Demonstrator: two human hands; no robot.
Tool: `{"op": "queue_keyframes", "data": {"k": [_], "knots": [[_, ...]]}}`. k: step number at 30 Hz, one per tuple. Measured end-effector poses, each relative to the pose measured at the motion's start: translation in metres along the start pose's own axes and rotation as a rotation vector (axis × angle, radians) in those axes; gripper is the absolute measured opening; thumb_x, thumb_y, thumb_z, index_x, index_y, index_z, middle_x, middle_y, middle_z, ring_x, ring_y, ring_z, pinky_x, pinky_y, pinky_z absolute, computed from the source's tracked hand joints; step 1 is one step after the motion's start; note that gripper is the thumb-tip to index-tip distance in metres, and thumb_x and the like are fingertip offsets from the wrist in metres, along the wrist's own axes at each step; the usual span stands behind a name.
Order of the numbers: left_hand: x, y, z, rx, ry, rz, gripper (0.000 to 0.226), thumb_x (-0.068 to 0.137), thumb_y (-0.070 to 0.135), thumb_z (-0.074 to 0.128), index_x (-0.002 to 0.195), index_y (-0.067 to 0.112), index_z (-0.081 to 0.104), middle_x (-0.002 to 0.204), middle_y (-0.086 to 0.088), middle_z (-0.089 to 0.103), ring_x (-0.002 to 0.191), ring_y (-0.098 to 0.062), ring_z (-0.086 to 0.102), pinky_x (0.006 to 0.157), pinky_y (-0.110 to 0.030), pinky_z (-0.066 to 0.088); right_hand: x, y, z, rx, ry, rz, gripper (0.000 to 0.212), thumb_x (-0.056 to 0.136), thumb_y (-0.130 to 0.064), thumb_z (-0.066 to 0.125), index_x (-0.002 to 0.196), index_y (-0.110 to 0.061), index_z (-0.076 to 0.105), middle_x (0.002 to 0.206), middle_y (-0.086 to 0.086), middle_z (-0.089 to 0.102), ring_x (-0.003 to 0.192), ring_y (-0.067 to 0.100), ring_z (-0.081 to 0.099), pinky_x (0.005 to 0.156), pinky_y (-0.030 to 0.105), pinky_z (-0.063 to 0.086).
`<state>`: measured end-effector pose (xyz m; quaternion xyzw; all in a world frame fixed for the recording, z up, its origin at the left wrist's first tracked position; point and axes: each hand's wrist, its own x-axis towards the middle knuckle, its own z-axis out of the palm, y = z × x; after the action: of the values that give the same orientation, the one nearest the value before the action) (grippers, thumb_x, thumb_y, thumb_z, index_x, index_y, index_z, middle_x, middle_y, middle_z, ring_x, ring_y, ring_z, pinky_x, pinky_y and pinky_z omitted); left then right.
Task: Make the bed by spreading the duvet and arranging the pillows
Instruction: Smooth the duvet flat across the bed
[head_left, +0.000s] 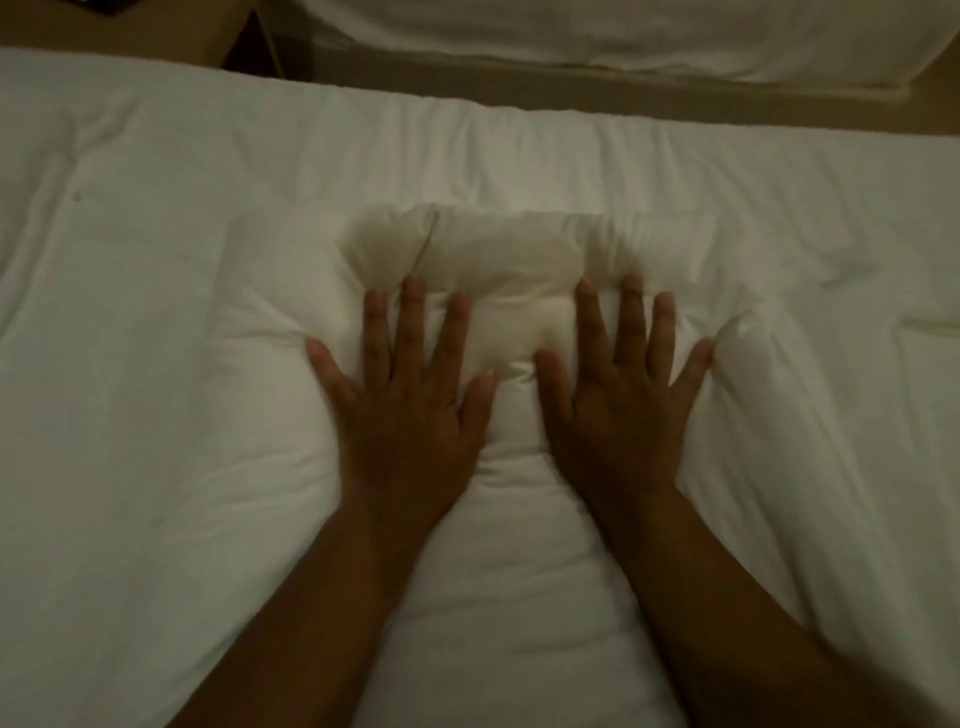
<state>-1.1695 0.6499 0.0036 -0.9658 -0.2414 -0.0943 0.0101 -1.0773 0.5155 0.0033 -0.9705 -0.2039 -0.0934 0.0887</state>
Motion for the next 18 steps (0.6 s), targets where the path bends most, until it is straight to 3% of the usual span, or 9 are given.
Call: {"op": "queue_keyframes", "data": {"k": [12,18], "knots": [[-0.012,-0.005,0.005,0.005,0.054,0.007,0.061,0.099,0.054,0.02,0.154,0.028,0.014,0.163,-0.004,0.012,0.15,-0.026,0.007,0.112,-0.067,0.001,-0.011,0.001,0.005,-0.016,0.034,0.005,0.067,0.094,-0.062,0.022,0.152,-0.029,0.021,0.162,0.006,0.013,0.15,0.028,0.006,0.116,0.062,0.006],[-0.028,-0.002,-0.024,-0.06,-0.112,0.002,0.064,0.097,0.056,0.024,0.153,0.026,0.023,0.161,-0.005,0.02,0.149,-0.027,0.017,0.111,-0.067,0.007,-0.028,0.002,-0.021,-0.001,-0.135,0.003,0.07,0.095,-0.062,0.019,0.154,-0.024,0.015,0.163,0.009,0.008,0.15,0.031,0.003,0.116,0.062,0.005]]}}
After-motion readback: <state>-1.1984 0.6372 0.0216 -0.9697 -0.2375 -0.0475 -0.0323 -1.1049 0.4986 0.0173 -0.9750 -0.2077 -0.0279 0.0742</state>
